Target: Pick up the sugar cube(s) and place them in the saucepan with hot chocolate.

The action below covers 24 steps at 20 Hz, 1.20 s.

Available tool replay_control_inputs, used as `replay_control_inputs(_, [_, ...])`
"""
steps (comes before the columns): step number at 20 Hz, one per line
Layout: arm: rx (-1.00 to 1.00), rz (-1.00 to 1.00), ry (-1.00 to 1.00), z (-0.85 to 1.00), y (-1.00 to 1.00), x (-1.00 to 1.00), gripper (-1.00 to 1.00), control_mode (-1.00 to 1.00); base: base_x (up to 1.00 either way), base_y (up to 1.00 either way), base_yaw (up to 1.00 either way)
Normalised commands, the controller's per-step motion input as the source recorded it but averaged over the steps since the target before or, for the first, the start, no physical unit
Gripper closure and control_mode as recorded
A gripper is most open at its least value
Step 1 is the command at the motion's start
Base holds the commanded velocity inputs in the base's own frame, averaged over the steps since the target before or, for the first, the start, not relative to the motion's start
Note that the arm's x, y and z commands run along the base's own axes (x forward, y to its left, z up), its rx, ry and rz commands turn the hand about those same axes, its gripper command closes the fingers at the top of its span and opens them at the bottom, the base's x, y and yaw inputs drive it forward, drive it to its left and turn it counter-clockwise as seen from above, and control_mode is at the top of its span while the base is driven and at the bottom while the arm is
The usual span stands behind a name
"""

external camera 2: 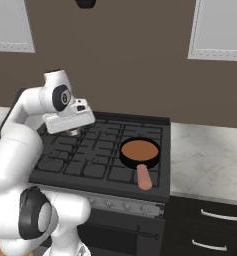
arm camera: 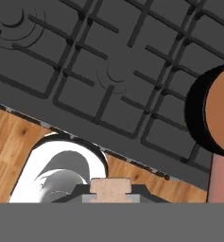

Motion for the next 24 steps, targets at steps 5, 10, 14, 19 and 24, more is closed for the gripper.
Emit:
replay_control_inputs(5, [0.38, -0.17, -0.08, 0.18, -1.00, 0.21, 1.00, -1.00, 0.00, 0.00, 0.00])
replay_control_inputs(10, [0.31, -0.10, -0.01, 0.01, -1.00, 0.64, 1.00, -1.00, 0.00, 0.00, 0.00])
replay_control_inputs(14, [0.04, 0.00, -0.07, -0.04, -0.90, 0.73, 1.00, -1.00, 0.00, 0.00, 0.00])
replay_control_inputs(19, [-0.06, 0.02, -0.04, 0.00, -0.44, 0.41, 1.00, -1.00, 0.00, 0.00, 0.00])
replay_control_inputs(24, [-0.15, -0.09, 0.05, -0.48, -0.34, 0.09, 1.00, -1.00, 0.00, 0.00, 0.00])
